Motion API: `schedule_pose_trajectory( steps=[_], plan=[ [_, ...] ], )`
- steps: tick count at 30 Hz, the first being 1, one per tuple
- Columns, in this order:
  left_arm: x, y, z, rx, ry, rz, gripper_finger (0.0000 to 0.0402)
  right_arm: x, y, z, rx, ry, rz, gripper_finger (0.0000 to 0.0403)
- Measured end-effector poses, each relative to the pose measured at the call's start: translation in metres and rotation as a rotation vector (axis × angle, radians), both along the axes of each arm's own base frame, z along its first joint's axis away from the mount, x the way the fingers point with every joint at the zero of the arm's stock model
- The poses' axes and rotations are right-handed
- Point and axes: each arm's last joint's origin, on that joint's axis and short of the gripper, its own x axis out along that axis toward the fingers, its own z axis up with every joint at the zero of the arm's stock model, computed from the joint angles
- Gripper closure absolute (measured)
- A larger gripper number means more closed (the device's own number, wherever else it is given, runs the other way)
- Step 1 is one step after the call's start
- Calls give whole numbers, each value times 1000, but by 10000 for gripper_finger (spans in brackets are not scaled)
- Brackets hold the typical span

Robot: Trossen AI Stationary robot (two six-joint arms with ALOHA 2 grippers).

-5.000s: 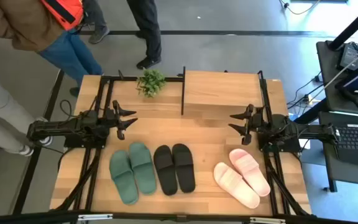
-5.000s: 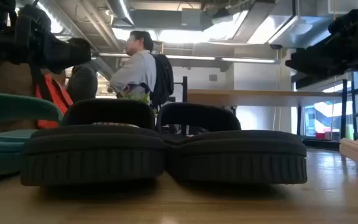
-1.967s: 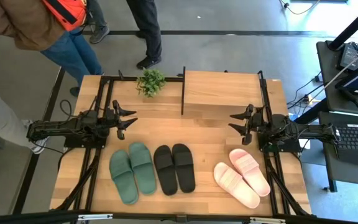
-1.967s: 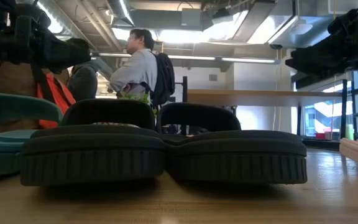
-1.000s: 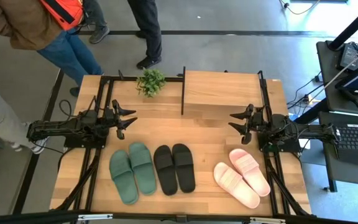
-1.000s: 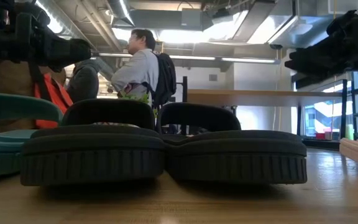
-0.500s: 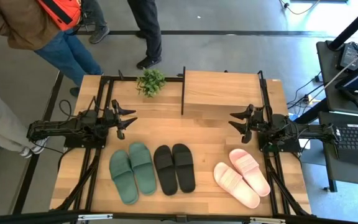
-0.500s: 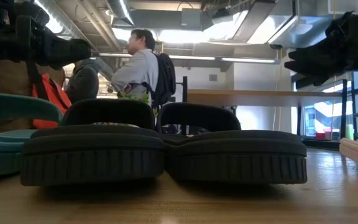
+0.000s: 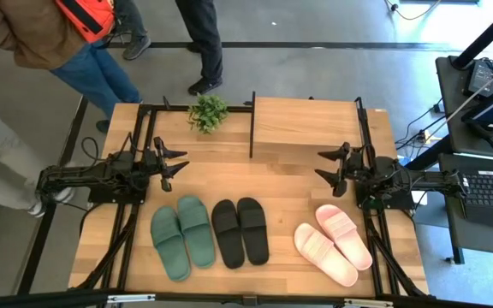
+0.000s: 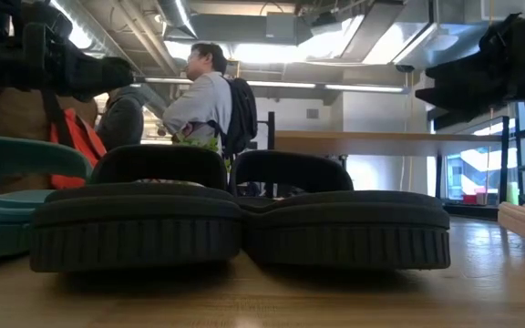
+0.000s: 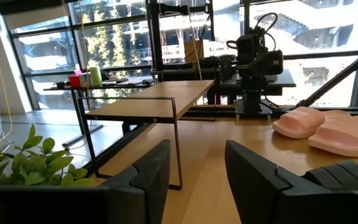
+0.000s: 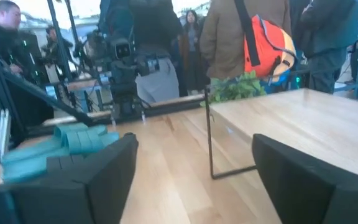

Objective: Pick and place slides into the shelf
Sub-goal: Put the right pink slide on the shelf

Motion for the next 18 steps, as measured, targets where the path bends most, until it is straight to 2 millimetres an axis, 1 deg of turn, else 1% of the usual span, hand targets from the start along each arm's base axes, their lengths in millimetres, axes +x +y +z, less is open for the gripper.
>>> schedule_pose_trajectory(
  steps=[4,10,14,18],
  plan=[
    [0,0,0,0,0,0,256,0,0,1,-47,4,-5,64],
    [0,0,0,0,0,0,256,-1,-1,4,-129,13,-38,69],
    [0,0,0,0,0,0,256,-1,-1,20,-172,22,-69,72],
    [0,0,0,1,0,-1,256,6,-1,42,-206,58,-69,73]
  ],
)
